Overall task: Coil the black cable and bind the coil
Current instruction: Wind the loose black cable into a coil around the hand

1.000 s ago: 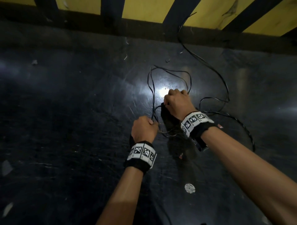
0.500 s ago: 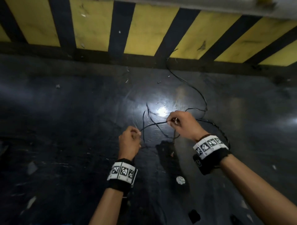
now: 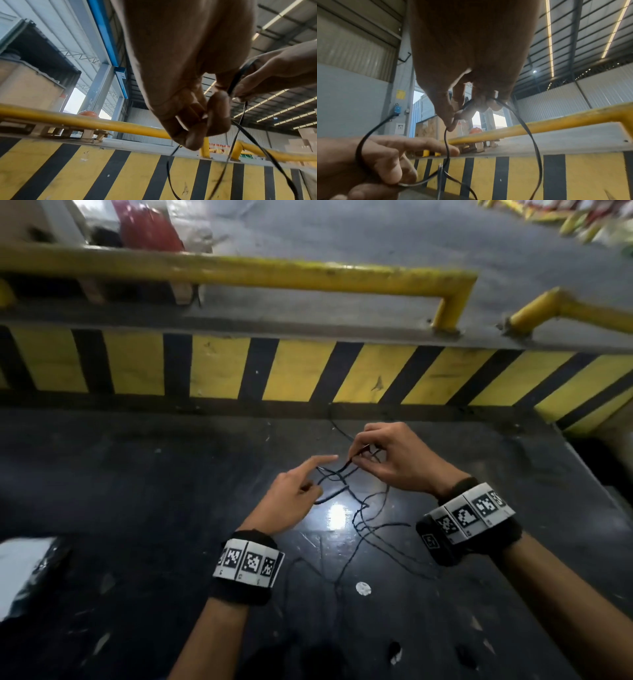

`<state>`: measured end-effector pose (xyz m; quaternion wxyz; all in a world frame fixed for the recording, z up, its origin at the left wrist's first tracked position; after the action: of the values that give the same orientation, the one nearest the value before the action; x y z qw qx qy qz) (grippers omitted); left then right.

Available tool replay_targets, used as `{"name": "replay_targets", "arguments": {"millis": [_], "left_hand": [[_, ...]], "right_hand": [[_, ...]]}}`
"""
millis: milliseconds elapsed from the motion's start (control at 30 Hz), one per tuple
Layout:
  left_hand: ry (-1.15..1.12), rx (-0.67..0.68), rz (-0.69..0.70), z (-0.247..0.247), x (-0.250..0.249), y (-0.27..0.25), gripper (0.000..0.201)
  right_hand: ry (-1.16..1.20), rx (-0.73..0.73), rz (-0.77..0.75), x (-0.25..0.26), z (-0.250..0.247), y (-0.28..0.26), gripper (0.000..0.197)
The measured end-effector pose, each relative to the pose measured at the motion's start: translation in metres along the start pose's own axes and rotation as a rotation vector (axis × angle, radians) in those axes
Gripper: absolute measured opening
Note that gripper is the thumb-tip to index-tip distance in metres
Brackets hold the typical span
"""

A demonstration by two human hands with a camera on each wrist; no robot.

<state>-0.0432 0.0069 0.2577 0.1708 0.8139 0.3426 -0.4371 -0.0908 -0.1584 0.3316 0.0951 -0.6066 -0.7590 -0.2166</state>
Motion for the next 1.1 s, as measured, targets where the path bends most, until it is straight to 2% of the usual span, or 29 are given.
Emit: {"name": "replay_targets", "arguments": {"millis": [67, 100, 200, 233, 333, 467, 567, 633, 766, 866, 933, 1000, 1066, 1100], "left_hand": [[-0.024, 0.053, -0.011, 0.005, -0.005, -0.001, 0.056], [-0.03, 0.051, 0.052, -0.002, -0.039, -0.026, 0.052], [-0.085, 0.027, 0.055, 0.0, -0.038, -0.024, 0.034], [-0.105, -0.022, 0.053, -0.003, -0.038, -0.025, 0.029], [-0.071, -0.241, 0.058, -0.015, -0.049, -0.035, 0.028], [0.223, -0.586, 0.052, -0.036, -0.08, -0.043, 0.019], [0.37, -0.719, 0.026, -0.041, -0.1, -0.05, 0.012], [0.401, -0.729, 0.042, -0.04, -0.106, -0.053, 0.011], [0.399, -0.604, 0.079, -0.032, -0.11, -0.051, 0.011], [0.176, -0.485, 0.058, -0.028, -0.107, -0.049, 0.004], [-0.039, -0.415, 0.018, -0.023, -0.102, -0.049, 0.01], [-0.14, -0.47, 0.012, -0.02, -0.099, -0.05, 0.014], [-0.083, -0.566, 0.066, -0.018, -0.099, -0.051, 0.007], [-0.065, -0.561, 0.091, -0.015, -0.1, -0.05, 0.01]], "right_hand": [[0.009, -0.024, -0.018, 0.006, -0.009, -0.002, 0.006], [-0.038, -0.066, -0.057, 0.038, -0.037, -0.024, 0.006], [-0.065, -0.089, -0.07, 0.04, -0.044, -0.023, 0.006], [-0.07, -0.094, -0.07, 0.042, -0.044, -0.025, 0.006], [-0.105, -0.187, -0.106, 0.057, -0.059, -0.036, 0.008], [-0.22, -0.29, -0.19, 0.079, -0.075, -0.042, 0.01], [-0.302, -0.369, -0.229, 0.088, -0.081, -0.045, 0.013], [-0.352, -0.435, -0.253, 0.092, -0.085, -0.047, 0.011], [-0.478, -0.492, -0.284, 0.091, -0.086, -0.05, 0.011], [-0.509, -0.544, -0.311, 0.089, -0.084, -0.055, 0.011], [-0.512, -0.596, -0.33, 0.087, -0.084, -0.059, 0.01], [-0.513, -0.65, -0.354, 0.086, -0.081, -0.065, 0.01], [-0.491, -0.698, -0.379, 0.086, -0.079, -0.069, 0.01], [-0.475, -0.72, -0.388, 0.086, -0.079, -0.071, 0.011]]}}
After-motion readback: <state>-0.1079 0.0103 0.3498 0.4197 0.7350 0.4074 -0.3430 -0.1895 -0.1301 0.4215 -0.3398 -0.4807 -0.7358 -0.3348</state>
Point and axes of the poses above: each hand's wrist, its own y-axis towards the middle knuckle, its own z-axis out of the palm, x = y × z, the point moved 6 cm from there along y, towards the middle knuckle, and after that the axes turned 3 degrees about -z, right-handed, at the moved point
